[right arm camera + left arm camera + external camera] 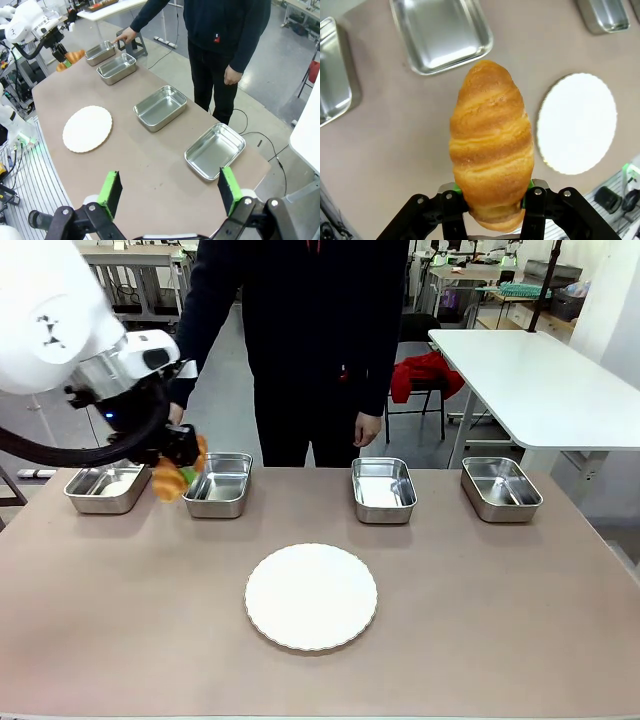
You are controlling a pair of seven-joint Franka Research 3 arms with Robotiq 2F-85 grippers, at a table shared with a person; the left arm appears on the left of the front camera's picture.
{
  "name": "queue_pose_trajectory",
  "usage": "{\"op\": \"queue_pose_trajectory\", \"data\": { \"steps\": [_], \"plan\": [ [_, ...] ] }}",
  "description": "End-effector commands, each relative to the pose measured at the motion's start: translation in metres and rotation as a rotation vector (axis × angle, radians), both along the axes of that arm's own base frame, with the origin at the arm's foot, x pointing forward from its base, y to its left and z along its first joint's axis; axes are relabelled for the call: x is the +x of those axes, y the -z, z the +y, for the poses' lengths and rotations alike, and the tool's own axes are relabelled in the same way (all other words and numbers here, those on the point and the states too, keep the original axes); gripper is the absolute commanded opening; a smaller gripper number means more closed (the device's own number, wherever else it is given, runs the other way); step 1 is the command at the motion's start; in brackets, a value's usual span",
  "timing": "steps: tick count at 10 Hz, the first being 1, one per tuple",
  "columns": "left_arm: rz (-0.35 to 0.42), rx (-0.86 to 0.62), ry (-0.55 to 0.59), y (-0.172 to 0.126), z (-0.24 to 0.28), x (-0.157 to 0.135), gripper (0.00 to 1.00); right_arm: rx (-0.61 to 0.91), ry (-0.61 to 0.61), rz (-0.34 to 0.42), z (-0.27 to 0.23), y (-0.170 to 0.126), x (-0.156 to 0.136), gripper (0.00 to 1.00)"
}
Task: Place the bread in the container.
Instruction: Place the Butter Roll into the Airtight Container indicated by the human.
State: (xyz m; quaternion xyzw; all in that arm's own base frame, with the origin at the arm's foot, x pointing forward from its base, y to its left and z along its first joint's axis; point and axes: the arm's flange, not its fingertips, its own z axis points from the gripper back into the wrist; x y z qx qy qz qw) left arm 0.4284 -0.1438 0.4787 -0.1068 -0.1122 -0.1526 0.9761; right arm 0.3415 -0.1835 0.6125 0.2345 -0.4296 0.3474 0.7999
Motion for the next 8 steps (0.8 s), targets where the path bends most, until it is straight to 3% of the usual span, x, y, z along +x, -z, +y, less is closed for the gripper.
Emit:
{"op": "queue_pose_trajectory", "data": {
  "steps": [1,2,5,8],
  "plan": [
    [-0.003,0.028,0.043,0.013,0.003,0.005,0.41,0.018,-0.009,-0.027,0.000,-0.002,0.000,1.00],
    [0.000,0.000,0.000,0.000,0.000,0.000,0.41,0.018,-0.009,-0.027,0.000,-0.002,0.000,1.00],
    [0.007,0.013,0.014,0.007,0.005,0.003,0.41,0.018,-0.009,-0.027,0.000,-0.002,0.000,1.00],
    [0.017,-0.073,-0.060,-0.008,0.096,0.079,0.41,0.018,-0.009,-0.027,0.000,-0.002,0.000,1.00]
  ]
}}
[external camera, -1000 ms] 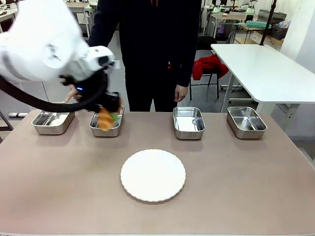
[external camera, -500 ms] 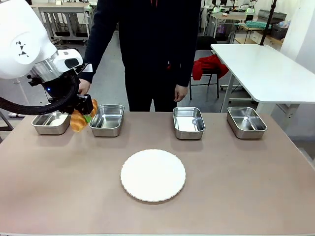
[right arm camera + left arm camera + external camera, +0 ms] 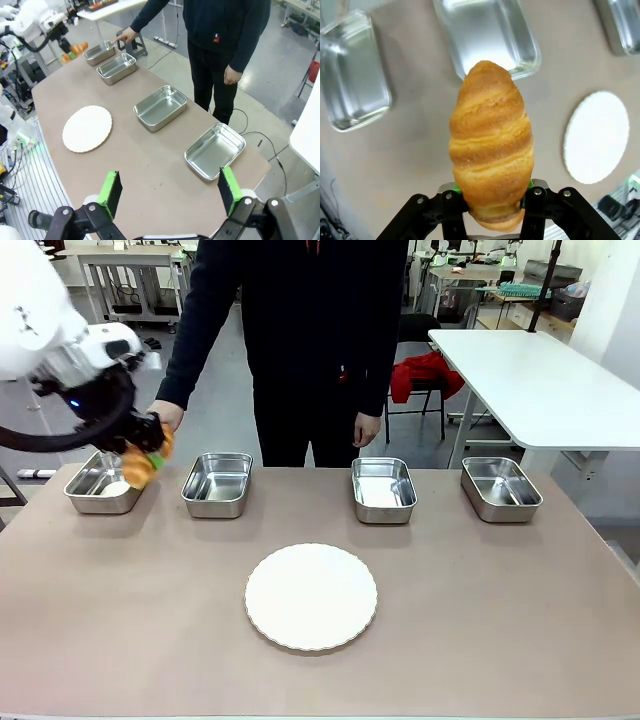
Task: Place the bread in the container.
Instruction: Place the Butter Roll into the Airtight Container indicated by the human.
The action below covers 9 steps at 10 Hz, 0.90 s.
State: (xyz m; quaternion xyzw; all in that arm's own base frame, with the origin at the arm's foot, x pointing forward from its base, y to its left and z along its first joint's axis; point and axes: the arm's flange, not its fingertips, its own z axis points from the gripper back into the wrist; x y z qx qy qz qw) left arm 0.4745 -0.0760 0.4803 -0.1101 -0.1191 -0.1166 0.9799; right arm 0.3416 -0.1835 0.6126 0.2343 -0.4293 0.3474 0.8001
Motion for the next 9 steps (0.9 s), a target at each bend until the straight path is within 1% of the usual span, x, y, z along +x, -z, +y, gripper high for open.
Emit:
{"op": "queue_pose_trajectory", "data": {
  "steps": [1,3,4,6,8,9],
  "plan": [
    [0.039,-0.038,0.009,0.002,0.053,0.057,0.41,0.019,-0.009,-0.027,0.000,-0.002,0.000,1.00],
    [0.063,0.008,0.024,0.025,0.091,0.091,0.41,0.019,-0.009,-0.027,0.000,-0.002,0.000,1.00],
    [0.073,0.036,0.019,0.038,0.102,0.103,0.41,0.019,-0.009,-0.027,0.000,-0.002,0.000,1.00],
    [0.084,0.045,0.051,0.063,0.114,0.112,0.41,0.019,-0.009,-0.027,0.000,-0.002,0.000,1.00],
    [0.069,0.078,0.048,0.083,0.119,0.120,0.41,0.019,-0.009,-0.027,0.000,-0.002,0.000,1.00],
    [0.067,0.083,0.037,0.088,0.121,0.122,0.41,0.019,-0.009,-0.027,0.000,-0.002,0.000,1.00]
  ]
}}
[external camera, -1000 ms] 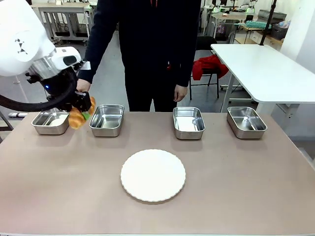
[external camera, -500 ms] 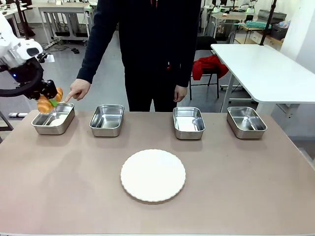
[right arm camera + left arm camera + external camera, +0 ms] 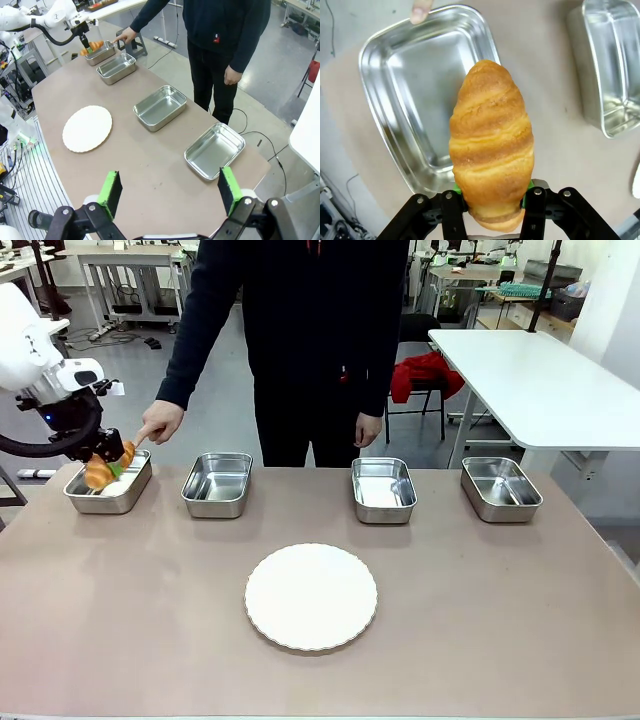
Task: Place the bread in the container.
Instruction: Place the Butter Roll into the Airtight Container indicated by the human.
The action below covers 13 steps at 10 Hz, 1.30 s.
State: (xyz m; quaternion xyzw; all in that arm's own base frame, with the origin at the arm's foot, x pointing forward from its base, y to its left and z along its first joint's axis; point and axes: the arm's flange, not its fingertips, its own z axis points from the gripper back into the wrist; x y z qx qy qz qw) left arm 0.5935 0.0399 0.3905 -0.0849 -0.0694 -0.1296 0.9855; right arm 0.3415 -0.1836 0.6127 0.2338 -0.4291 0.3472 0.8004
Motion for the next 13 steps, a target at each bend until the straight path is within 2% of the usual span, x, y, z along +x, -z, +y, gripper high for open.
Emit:
{"op": "queue_pose_trajectory", "data": {
  "steps": [1,2,3,12,13],
  "plan": [
    [-0.029,0.026,0.003,0.000,0.007,0.004,0.41,0.020,-0.010,-0.028,0.000,-0.002,0.000,1.00],
    [-0.058,0.023,-0.026,0.001,0.010,0.006,0.41,0.020,-0.010,-0.028,0.000,-0.002,0.000,1.00],
    [-0.071,0.008,-0.012,0.003,0.014,0.009,0.98,0.020,-0.010,-0.028,0.000,-0.002,0.000,1.00],
    [-0.102,-0.010,-0.021,0.001,0.017,0.016,1.00,0.020,-0.010,-0.028,0.000,-0.002,0.000,1.00],
    [-0.038,-0.053,-0.027,-0.005,0.016,0.014,1.00,0.020,-0.010,-0.028,0.000,-0.002,0.000,1.00]
  ]
}}
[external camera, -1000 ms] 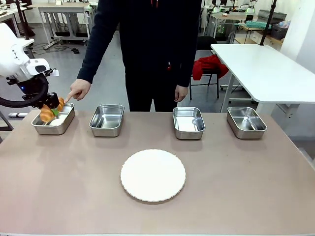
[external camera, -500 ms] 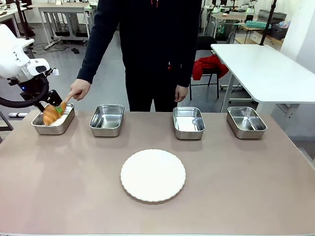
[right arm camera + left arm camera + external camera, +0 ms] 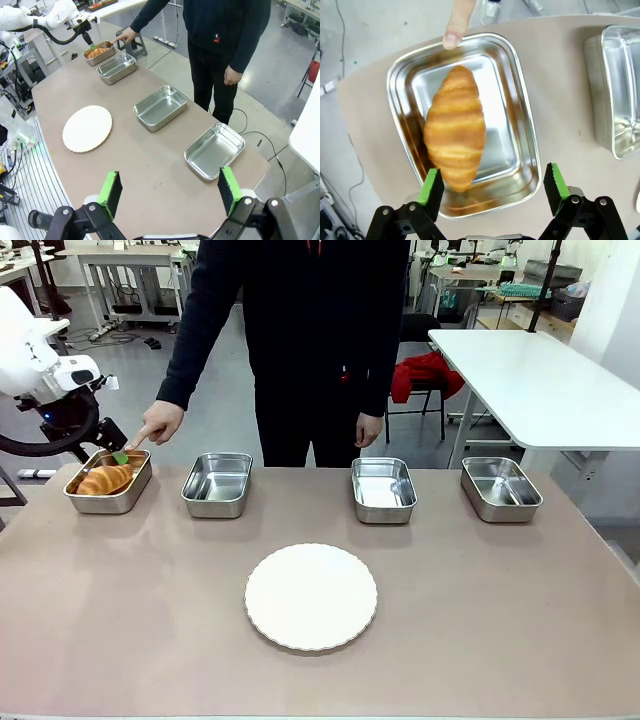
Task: Place the bread in the container.
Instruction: Place the Butter Roll into the Airtight Container indicated by the human.
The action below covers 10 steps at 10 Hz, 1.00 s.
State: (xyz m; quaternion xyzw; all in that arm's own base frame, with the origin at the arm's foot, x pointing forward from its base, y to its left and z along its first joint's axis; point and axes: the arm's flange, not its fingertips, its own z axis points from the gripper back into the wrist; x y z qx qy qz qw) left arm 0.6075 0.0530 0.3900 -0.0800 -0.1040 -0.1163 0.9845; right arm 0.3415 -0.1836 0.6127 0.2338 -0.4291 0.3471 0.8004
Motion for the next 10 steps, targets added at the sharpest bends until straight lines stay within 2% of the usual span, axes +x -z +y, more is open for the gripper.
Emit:
{"op": "queue_pose_trajectory", "data": {
  "steps": [1,6,9,10],
  "plan": [
    [-0.016,0.015,0.003,0.000,0.000,0.001,1.00,0.020,-0.010,-0.028,0.000,-0.002,0.000,1.00],
    [-0.006,0.005,0.001,-0.001,0.000,0.001,1.00,0.020,-0.010,-0.028,0.000,-0.002,0.000,1.00],
    [-0.151,0.046,-0.018,-0.062,-0.022,-0.059,1.00,0.020,-0.010,-0.028,0.000,-0.002,0.000,1.00],
    [-0.170,0.046,-0.029,-0.075,-0.027,-0.074,1.00,0.020,-0.010,-0.028,0.000,-0.002,0.000,1.00]
  ]
}}
